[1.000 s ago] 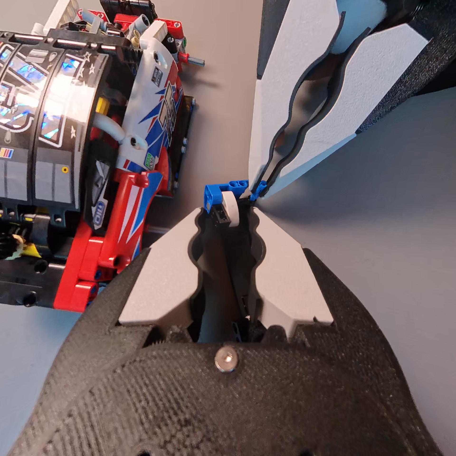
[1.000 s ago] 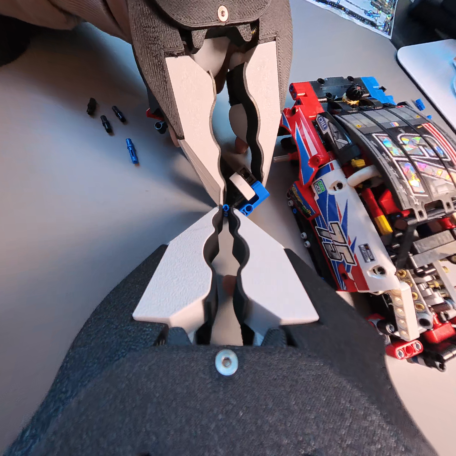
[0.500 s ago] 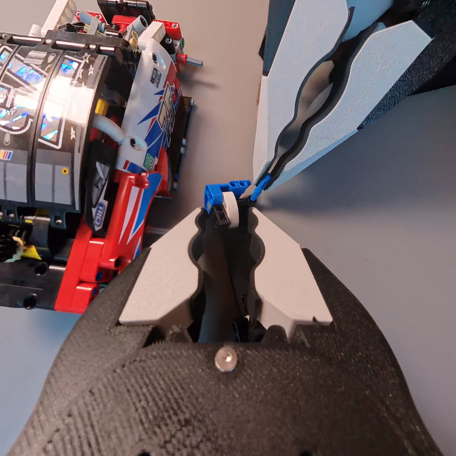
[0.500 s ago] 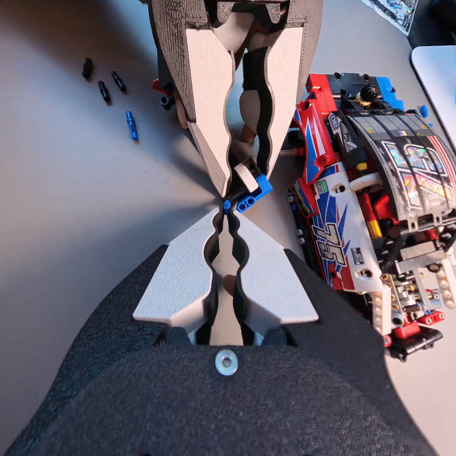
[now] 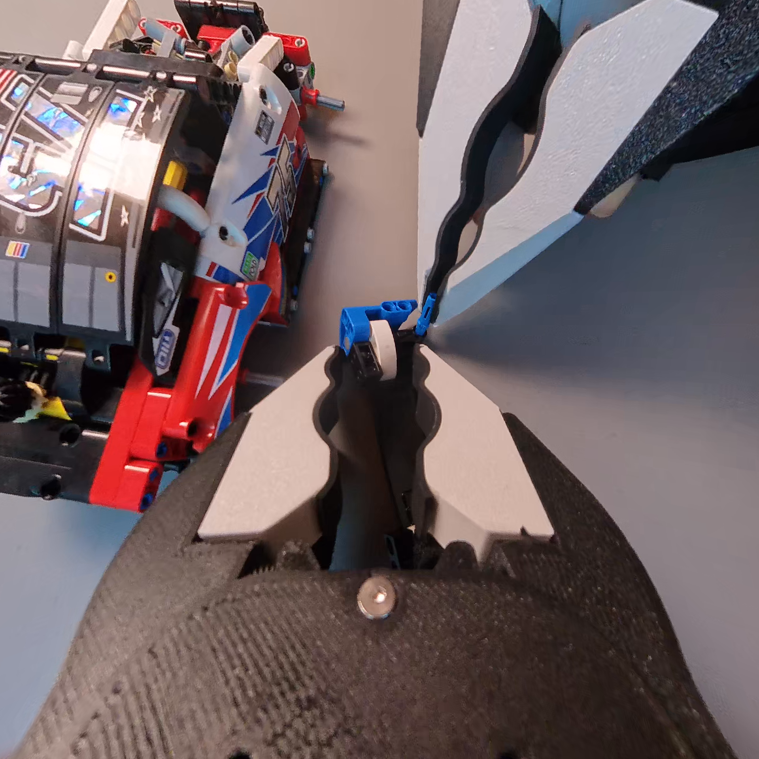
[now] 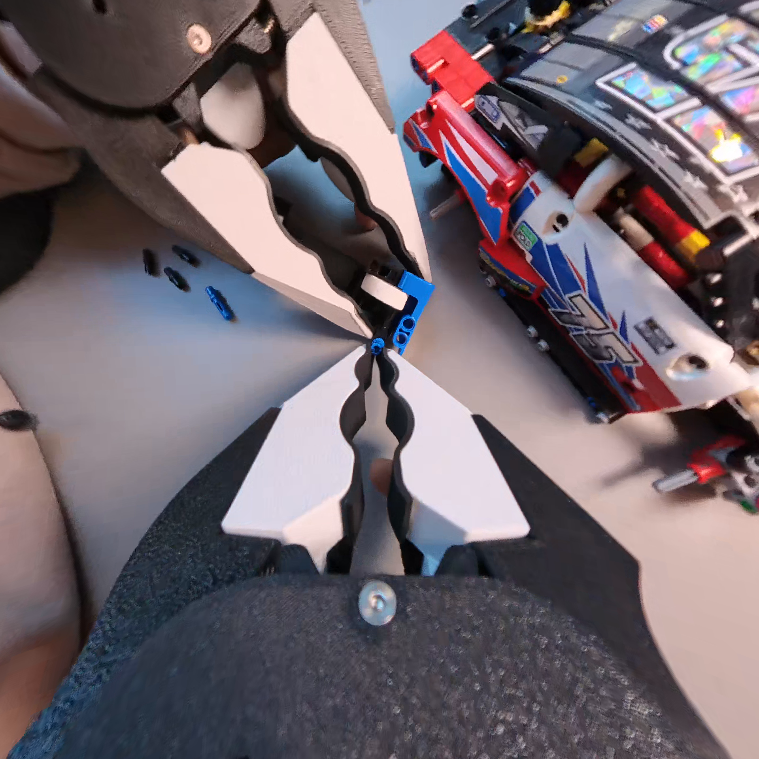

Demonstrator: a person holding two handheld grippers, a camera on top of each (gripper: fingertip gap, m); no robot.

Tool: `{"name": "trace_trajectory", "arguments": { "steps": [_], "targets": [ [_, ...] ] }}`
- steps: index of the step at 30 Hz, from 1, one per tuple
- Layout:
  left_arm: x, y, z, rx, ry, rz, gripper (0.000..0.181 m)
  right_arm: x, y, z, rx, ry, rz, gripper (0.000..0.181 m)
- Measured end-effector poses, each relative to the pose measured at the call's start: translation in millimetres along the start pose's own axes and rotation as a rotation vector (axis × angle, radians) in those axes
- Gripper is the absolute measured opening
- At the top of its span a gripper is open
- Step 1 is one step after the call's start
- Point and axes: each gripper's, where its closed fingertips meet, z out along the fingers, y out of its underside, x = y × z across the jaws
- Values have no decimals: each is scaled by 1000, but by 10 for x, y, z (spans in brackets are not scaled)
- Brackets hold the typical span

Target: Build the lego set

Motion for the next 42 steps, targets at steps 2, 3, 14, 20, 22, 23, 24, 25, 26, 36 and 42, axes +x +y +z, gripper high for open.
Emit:
{"name": "trace_trajectory", "arguments": {
  "steps": [2,3,14,20,22,23,24,25,26,36,42],
  "targets": [
    [0,0,0,2,-1,3,33,-1,12,-1,19,11,-7,0],
    [0,0,0,3,0,3,33,-7,26,7,5,32,-60,0],
    [-8,5,-2,6,9,-8,34,-6,29,70,-250,124,-476,0],
    [-3,7,-3,-3,2,-17,33,3,26,41,-155,197,-419,2],
    [-3,9,-3,-4,1,-22,33,-14,-17,-2,-91,220,-405,2],
    [-3,9,-3,-4,1,-23,33,-24,-22,-15,-77,225,-400,3],
    [-2,8,-3,-5,2,-24,32,-26,-13,-16,-74,230,-400,4],
    [-2,9,-3,-6,2,-25,32,-20,-22,-15,-62,241,-404,2],
    [-3,9,-3,-5,1,-27,32,-15,-24,-12,-56,246,-410,2],
    [-4,13,-5,-3,-13,-36,33,-23,-45,3,-72,255,-460,5],
    [-5,12,-5,-4,-15,-39,33,-18,-31,29,-144,235,-519,2]
  ]
}}
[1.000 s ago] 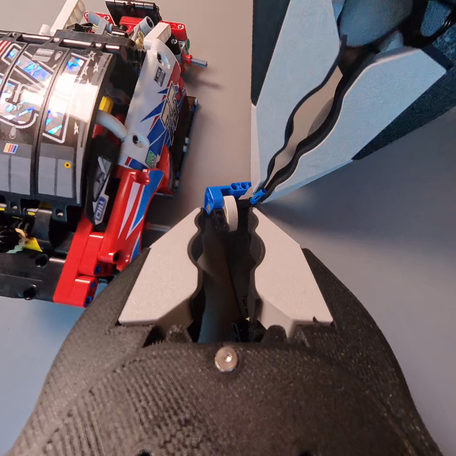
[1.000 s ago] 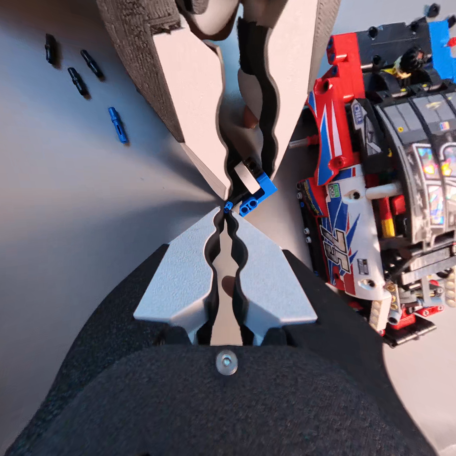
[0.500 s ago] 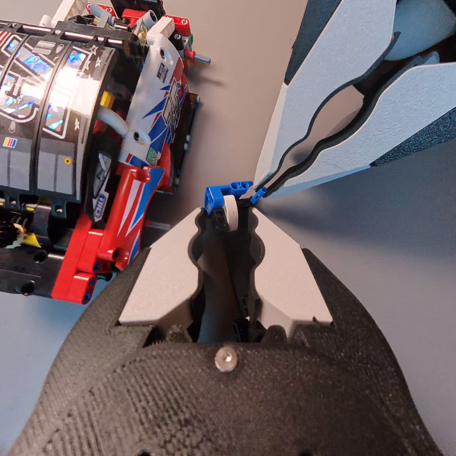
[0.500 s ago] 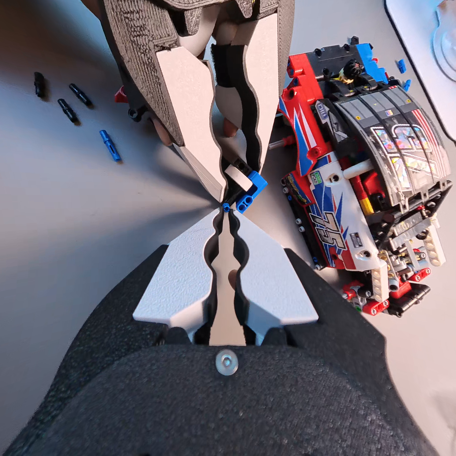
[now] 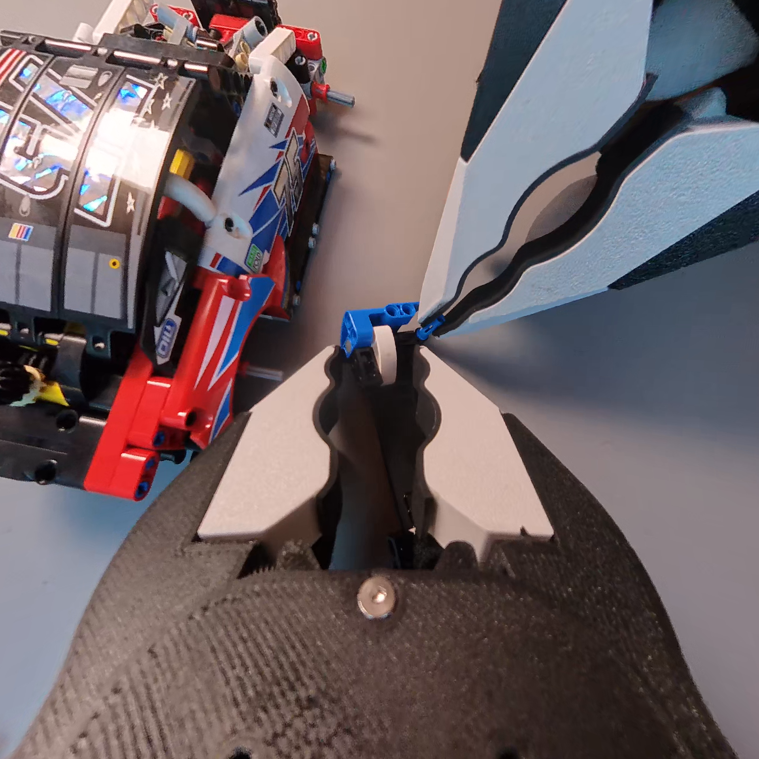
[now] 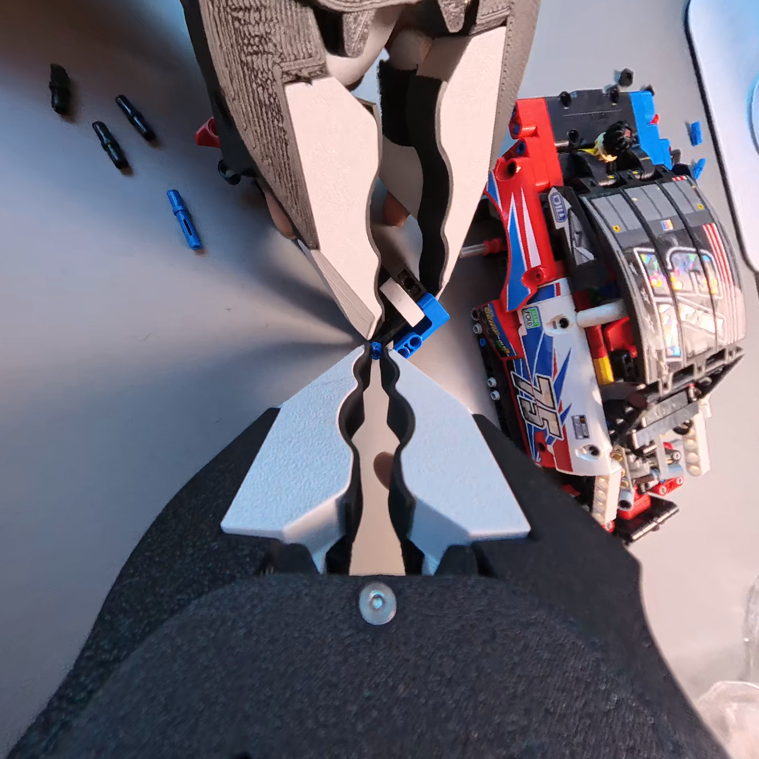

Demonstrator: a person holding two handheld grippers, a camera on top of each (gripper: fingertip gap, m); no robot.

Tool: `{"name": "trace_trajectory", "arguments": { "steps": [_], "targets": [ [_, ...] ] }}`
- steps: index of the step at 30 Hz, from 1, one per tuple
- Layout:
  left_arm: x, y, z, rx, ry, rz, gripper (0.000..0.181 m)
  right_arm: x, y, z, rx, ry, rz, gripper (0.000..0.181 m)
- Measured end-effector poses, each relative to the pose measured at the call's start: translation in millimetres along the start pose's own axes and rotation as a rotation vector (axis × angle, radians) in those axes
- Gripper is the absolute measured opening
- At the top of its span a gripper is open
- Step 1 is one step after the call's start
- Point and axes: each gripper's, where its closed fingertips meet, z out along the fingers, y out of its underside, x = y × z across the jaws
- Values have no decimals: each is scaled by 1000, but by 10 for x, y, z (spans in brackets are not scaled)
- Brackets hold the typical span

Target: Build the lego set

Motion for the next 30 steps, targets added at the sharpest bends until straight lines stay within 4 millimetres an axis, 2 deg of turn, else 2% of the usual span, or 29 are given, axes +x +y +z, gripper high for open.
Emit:
{"name": "trace_trajectory", "arguments": {
  "steps": [3,6,13,19,21,25,27,30],
  "targets": [
    [-6,3,-1,-1,-3,-8,34,5,-13,15,-44,0,-35,2],
    [-8,3,-1,-2,-4,-9,35,6,-13,22,-49,-31,24,2],
    [-14,2,-3,-3,-7,-14,36,10,-22,39,-52,23,22,2],
    [-48,2,-26,-25,-36,-3,37,3,-19,36,60,91,77,5],
    [-68,-20,-95,-12,-44,-7,44,-23,-63,-50,140,66,139,17],
    [-123,-169,-433,124,-49,-56,48,-90,-139,-307,283,18,193,19],
    [-125,-175,-612,177,-46,-81,47,-115,-83,-332,280,20,193,21],
    [-80,-39,-772,187,-56,-110,46,-149,-10,-292,278,-6,198,21]
  ]
}}
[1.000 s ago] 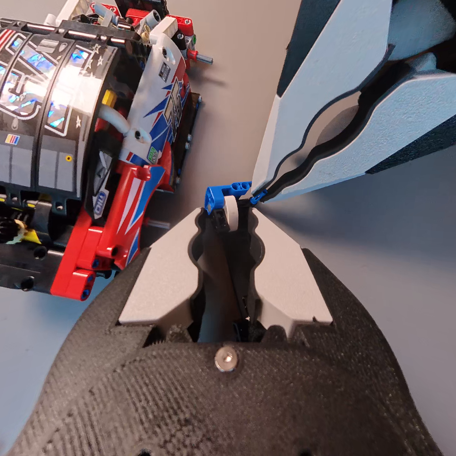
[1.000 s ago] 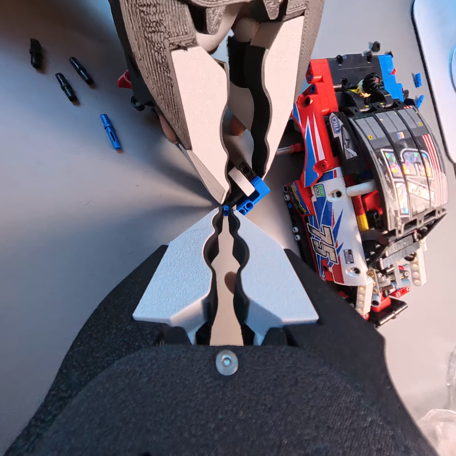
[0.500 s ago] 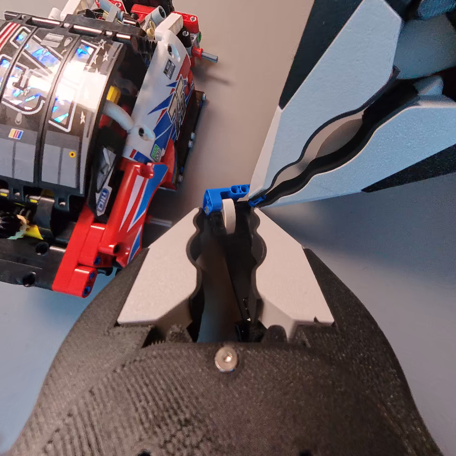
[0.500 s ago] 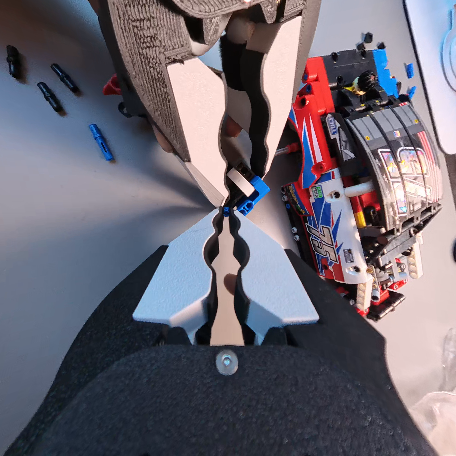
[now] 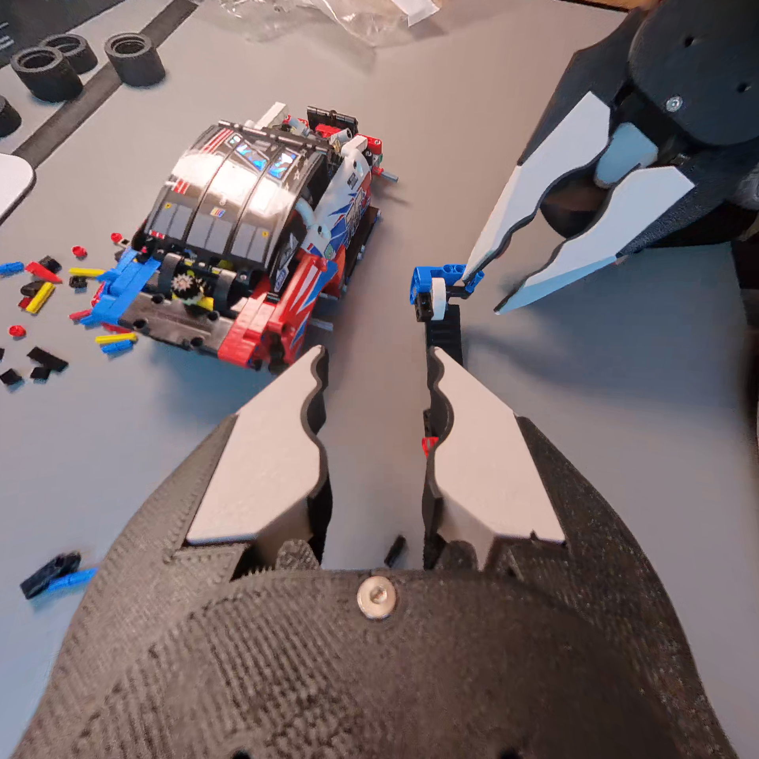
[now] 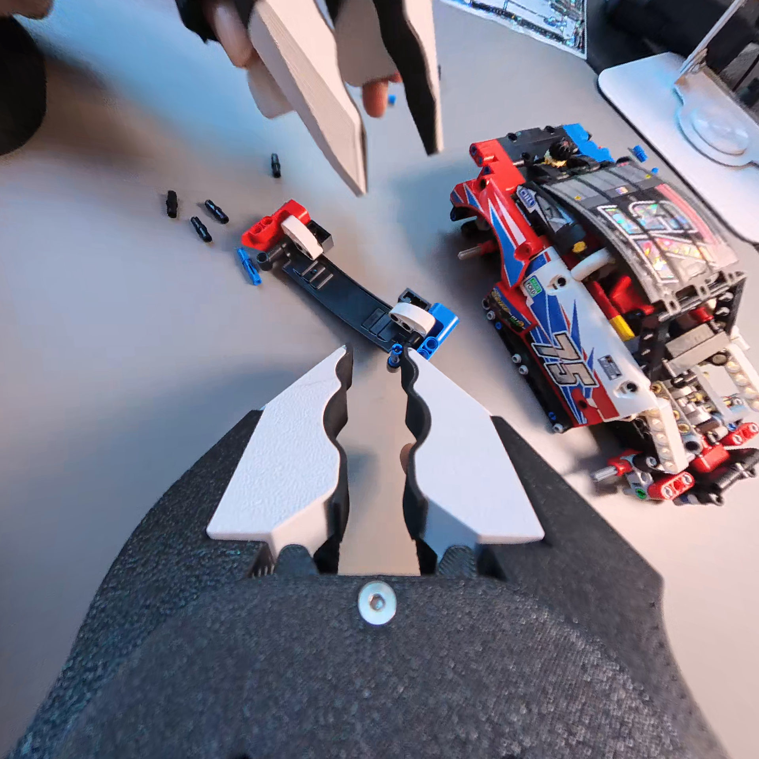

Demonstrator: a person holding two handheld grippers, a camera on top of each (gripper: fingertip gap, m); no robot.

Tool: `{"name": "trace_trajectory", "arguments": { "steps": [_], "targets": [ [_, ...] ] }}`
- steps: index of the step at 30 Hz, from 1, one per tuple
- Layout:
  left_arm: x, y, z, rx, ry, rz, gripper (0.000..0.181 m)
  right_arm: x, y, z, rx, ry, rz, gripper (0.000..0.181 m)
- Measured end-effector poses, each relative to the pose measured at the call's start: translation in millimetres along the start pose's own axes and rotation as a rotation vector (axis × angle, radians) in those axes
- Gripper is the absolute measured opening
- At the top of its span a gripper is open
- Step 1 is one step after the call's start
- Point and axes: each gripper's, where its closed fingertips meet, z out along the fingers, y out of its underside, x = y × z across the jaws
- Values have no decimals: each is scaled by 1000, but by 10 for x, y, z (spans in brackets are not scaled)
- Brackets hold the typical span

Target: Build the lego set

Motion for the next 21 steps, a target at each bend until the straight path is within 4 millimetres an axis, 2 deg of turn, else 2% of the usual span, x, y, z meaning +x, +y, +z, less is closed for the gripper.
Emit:
{"name": "trace_trajectory", "arguments": {
  "steps": [5,7,10,13,18,21],
  "targets": [
    [291,335,-94,-53,66,-25,51,51,19,49,-1,-2,-32,21],
    [425,460,-60,-92,115,-49,57,51,13,77,2,-11,-39,22],
    [463,597,52,-148,105,-46,55,45,2,115,16,-8,-82,27],
    [431,605,101,-168,75,-23,40,15,1,127,37,-2,-169,24],
    [389,605,99,-173,37,-14,39,45,81,106,65,82,-468,17],
    [390,614,88,-186,20,-2,38,3,80,84,106,47,-452,20]
  ]
}}
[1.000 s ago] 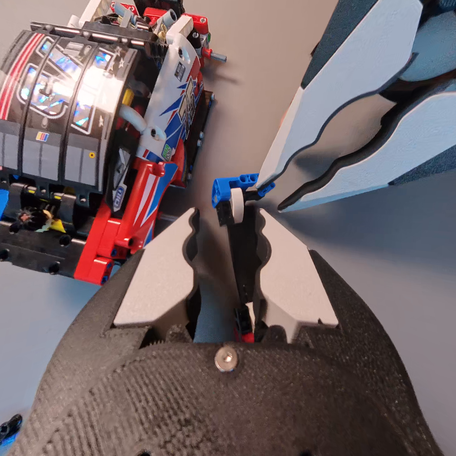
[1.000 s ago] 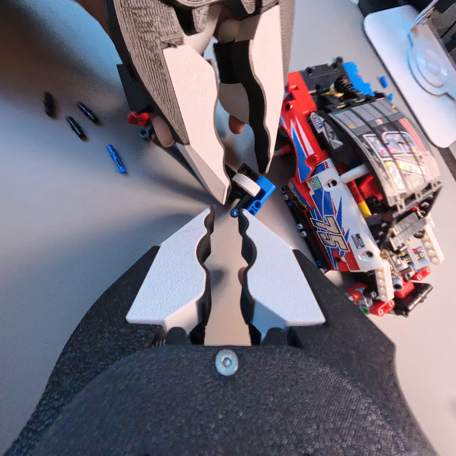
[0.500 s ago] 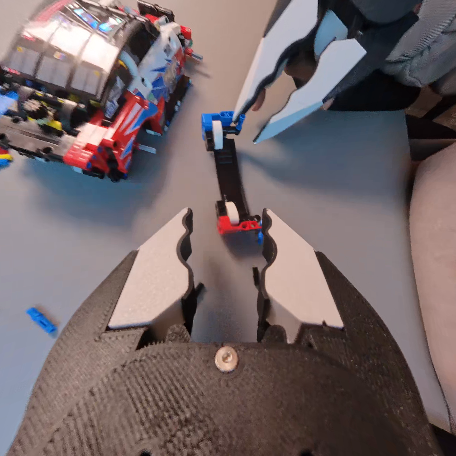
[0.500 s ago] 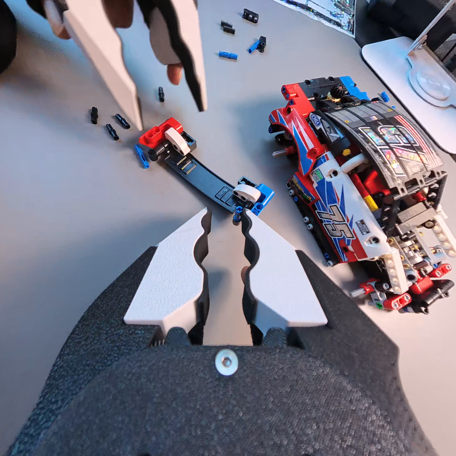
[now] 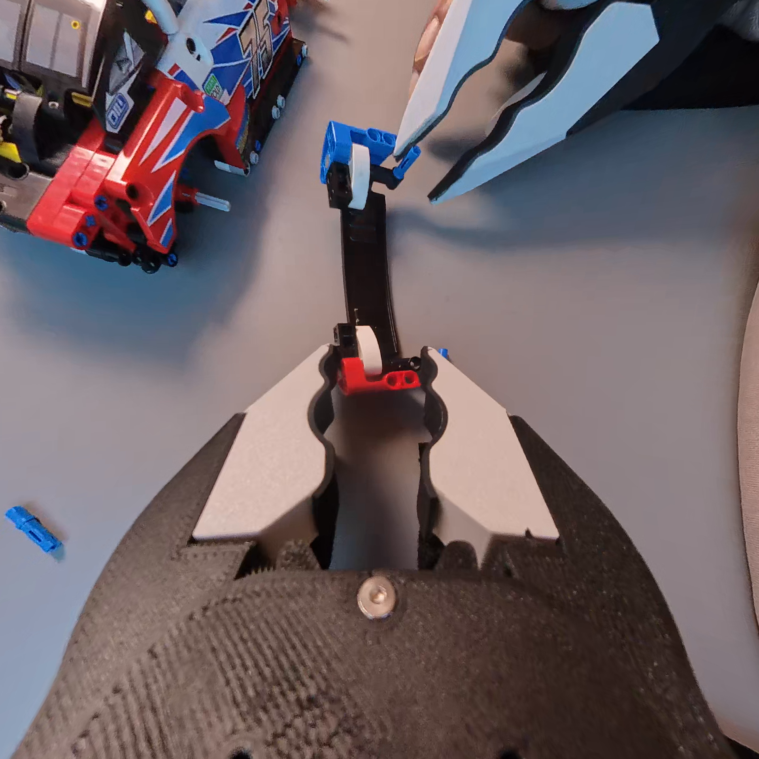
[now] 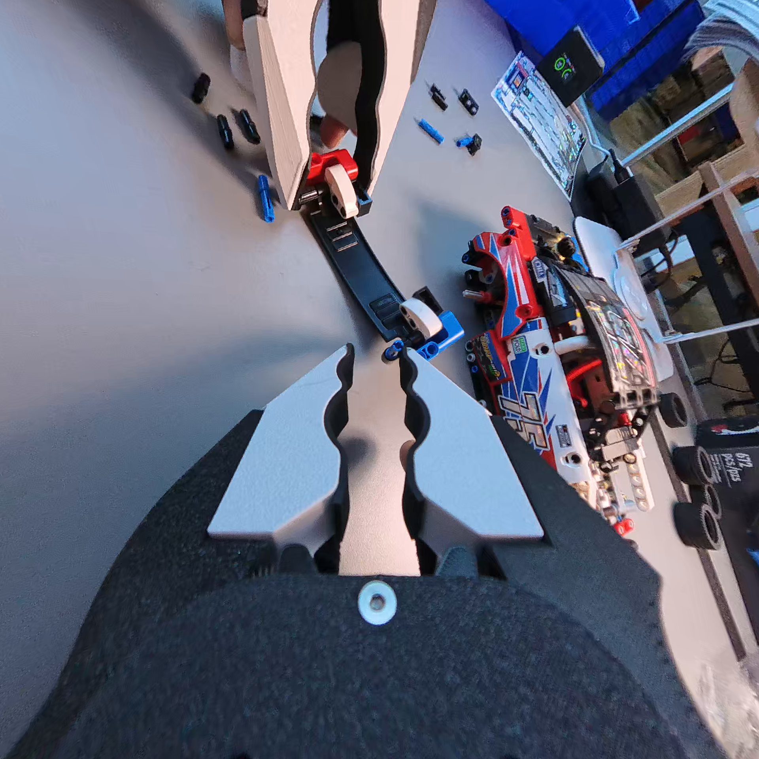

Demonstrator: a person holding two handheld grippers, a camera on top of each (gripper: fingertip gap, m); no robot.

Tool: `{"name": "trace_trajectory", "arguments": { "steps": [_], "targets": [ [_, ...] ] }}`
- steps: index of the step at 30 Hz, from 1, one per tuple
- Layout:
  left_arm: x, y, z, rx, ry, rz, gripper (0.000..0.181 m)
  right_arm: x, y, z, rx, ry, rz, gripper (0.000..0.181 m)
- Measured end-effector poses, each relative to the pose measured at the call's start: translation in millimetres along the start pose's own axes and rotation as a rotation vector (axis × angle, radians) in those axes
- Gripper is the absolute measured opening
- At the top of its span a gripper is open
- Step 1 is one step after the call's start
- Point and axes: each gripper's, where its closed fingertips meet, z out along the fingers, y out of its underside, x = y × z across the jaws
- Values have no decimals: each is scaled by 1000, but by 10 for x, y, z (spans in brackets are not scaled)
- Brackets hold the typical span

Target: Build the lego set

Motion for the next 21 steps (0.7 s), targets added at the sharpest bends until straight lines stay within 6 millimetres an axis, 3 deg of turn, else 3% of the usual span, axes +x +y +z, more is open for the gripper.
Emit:
{"name": "trace_trajectory", "arguments": {
  "steps": [6,13,21],
  "targets": [
    [-66,24,-38,-2,-23,-18,38,153,-144,-156,134,-108,304,27],
    [-94,-14,-2,23,-23,-52,39,151,-245,-168,166,-134,359,23],
    [-183,-142,37,78,-63,-89,41,-307,-381,96,0,-338,282,14]
  ]
}}
